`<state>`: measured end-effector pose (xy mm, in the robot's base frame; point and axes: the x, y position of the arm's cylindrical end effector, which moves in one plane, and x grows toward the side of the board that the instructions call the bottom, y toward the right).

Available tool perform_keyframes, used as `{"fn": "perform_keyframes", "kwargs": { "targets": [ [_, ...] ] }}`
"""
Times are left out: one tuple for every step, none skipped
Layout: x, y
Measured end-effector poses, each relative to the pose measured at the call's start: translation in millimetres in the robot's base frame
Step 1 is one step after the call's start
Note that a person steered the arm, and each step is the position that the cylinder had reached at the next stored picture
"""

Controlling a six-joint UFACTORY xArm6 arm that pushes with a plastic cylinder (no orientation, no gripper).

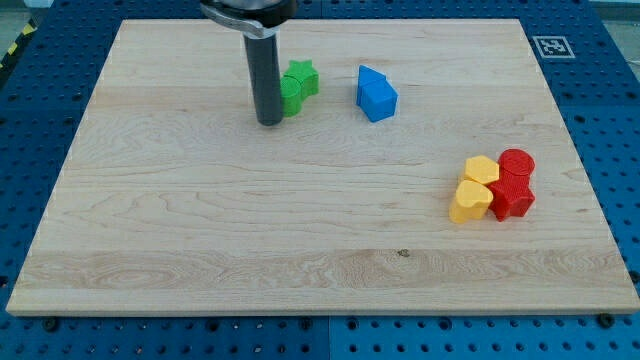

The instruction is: Move the green circle slightly near the blue blocks

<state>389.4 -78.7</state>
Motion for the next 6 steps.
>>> {"fn": "perform_keyframes", "kwargs": {
  "targets": [
    [-4.6, -41.3],
    [-26.6, -33.3],
    [-34.1, -11.3],
    [-32.2, 23.4],
    [-27.4, 41.6],
    [-23.6, 19.4]
  ]
}}
